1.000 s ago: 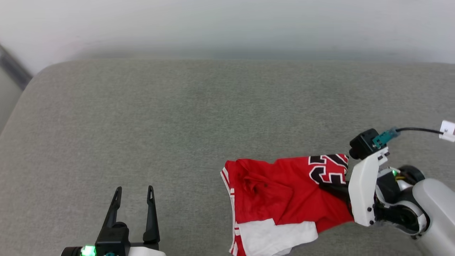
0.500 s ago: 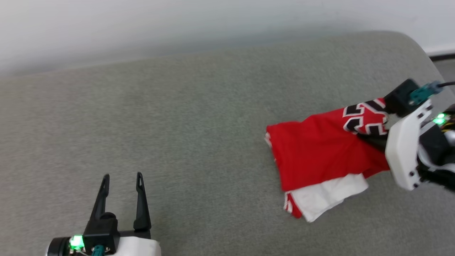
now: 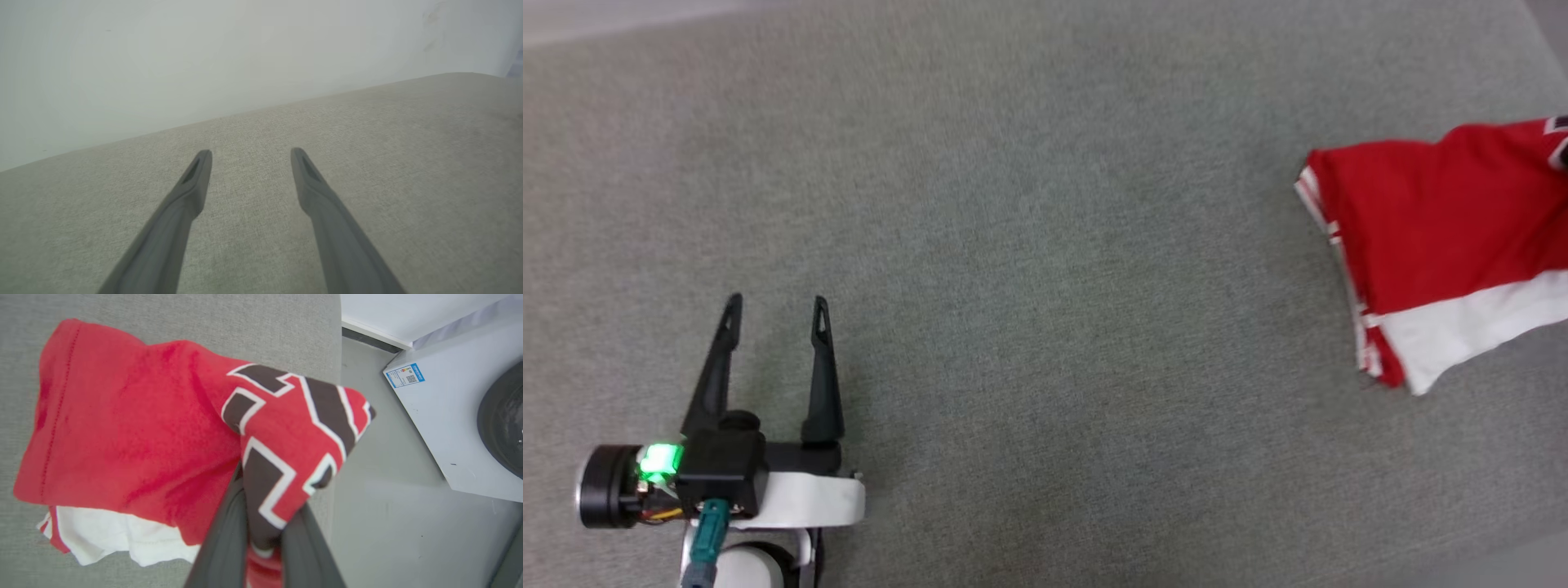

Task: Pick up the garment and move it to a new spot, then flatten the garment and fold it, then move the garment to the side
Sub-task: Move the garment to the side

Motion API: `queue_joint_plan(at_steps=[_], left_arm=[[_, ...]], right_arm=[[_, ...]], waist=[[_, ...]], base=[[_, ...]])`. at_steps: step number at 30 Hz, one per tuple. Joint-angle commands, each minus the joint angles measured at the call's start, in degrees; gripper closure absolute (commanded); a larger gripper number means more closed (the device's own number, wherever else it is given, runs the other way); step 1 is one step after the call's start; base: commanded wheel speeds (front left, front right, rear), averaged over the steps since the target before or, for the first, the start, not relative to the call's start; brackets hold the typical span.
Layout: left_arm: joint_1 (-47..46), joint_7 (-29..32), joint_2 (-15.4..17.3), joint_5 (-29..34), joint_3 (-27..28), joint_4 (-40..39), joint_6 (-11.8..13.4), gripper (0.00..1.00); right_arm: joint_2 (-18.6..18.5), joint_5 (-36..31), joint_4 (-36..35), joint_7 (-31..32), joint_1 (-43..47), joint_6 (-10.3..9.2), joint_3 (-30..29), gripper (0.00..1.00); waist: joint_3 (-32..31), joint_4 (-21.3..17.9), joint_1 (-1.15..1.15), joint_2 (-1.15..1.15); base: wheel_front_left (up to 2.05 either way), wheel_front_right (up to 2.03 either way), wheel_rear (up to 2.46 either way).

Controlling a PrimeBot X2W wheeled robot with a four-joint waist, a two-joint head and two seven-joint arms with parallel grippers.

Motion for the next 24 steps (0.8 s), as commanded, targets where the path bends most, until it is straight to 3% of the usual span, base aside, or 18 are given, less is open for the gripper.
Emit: queue_joint_plan(at_steps=[1,9,16,17,18,24], left_arm=[[-1.09,-0.12,0.38,0.03,0.17,-0.41,-0.03,0.0],[-3.03,-0.12,1.41,0.24,-0.19,-2.47,1.02,0.0],[-2.79,-0.12,1.52,0.34,-1.1,-3.61,2.41,0.0],[-2.61,-0.12,1.47,0.28,-1.21,-3.56,2.63,0.0],[-2.4,-0.12,1.38,0.2,-1.33,-3.43,2.78,0.0],[-0.44,-0.12,0.51,-0.44,-2.26,-2.76,4.09,0.0]], right_arm=[[-0.36,-0.86,1.41,-0.65,-1.67,-0.07,-0.83,1.0],[-0.34,-4.06,11.0,-4.08,-5.41,-0.07,-6.97,1.0],[2.08,-6.18,18.56,-6.58,-5.65,-0.07,-10.1,1.0],[2.25,-6.83,19.36,-7.47,-5.82,-0.07,-10.64,0.57],[2.41,-7.94,20.27,-8.63,-6.13,-0.07,-11.22,0.0],[4.1,-14.27,22.73,-14.87,-7.18,-0.07,-12.42,0.0]], waist=[[3.21,-0.23,-0.01,0.0],[7.36,-0.03,-0.01,0.0],[7.76,0.7,-0.01,0.0],[7.42,0.82,-0.01,0.0],[6.96,0.98,-0.01,0.0],[1.86,2.39,-0.01,0.0]], base=[[0.0,0.0,0.0],[0.0,0.0,0.0],[0.0,0.0,0.0],[0.0,0.0,0.0],[0.0,0.0,0.0],[0.0,0.0,0.0]])
